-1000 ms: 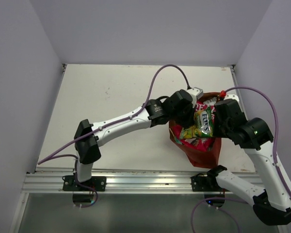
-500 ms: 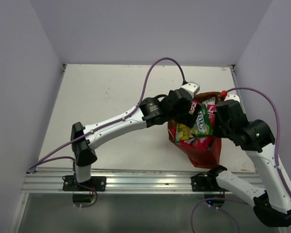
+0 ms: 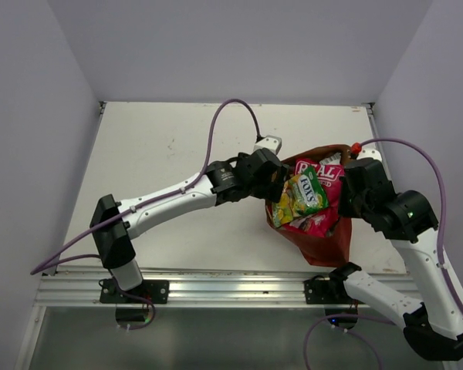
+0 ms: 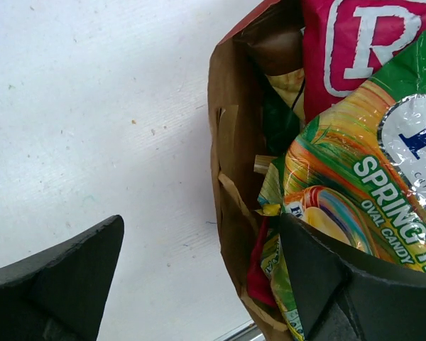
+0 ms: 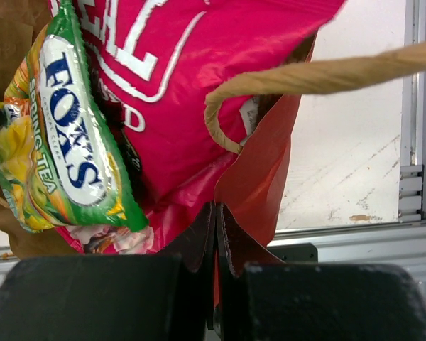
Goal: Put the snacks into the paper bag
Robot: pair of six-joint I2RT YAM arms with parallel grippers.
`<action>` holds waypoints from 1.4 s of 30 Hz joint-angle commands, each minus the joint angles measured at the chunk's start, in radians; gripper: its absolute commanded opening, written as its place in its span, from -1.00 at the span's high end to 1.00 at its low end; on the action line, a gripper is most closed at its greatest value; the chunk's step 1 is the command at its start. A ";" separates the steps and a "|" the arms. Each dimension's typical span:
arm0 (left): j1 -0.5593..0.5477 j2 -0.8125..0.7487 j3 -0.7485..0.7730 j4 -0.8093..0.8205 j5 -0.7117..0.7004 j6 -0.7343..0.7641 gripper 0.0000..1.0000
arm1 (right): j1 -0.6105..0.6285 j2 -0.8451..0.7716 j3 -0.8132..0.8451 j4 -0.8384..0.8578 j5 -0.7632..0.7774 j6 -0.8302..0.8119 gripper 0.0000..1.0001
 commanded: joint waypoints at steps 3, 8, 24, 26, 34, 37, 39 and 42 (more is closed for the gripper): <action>0.021 -0.012 -0.080 0.098 0.033 -0.035 -0.82 | 0.003 -0.002 0.012 0.066 -0.010 0.004 1.00; 0.028 -0.009 -0.115 0.161 0.093 -0.026 -0.21 | 0.002 0.004 0.012 0.069 -0.010 0.004 1.00; 0.048 -0.047 -0.064 0.158 0.139 -0.032 1.00 | 0.003 0.015 0.020 0.074 -0.034 -0.017 1.00; 0.054 -0.082 0.054 0.074 0.081 -0.035 1.00 | 0.003 0.030 0.055 0.085 -0.063 -0.035 1.00; 0.065 -0.124 0.294 -0.089 0.017 -0.080 1.00 | 0.023 0.186 0.263 0.118 -0.102 -0.123 1.00; 0.071 -0.139 0.313 -0.158 -0.034 -0.095 1.00 | 0.052 0.257 0.334 0.125 -0.111 -0.134 1.00; 0.079 -0.170 0.272 -0.178 -0.065 -0.103 1.00 | 0.098 0.279 0.333 0.164 -0.114 -0.124 1.00; 0.113 -0.226 0.094 -0.154 -0.106 -0.129 1.00 | 0.121 0.296 0.190 0.273 -0.134 -0.094 1.00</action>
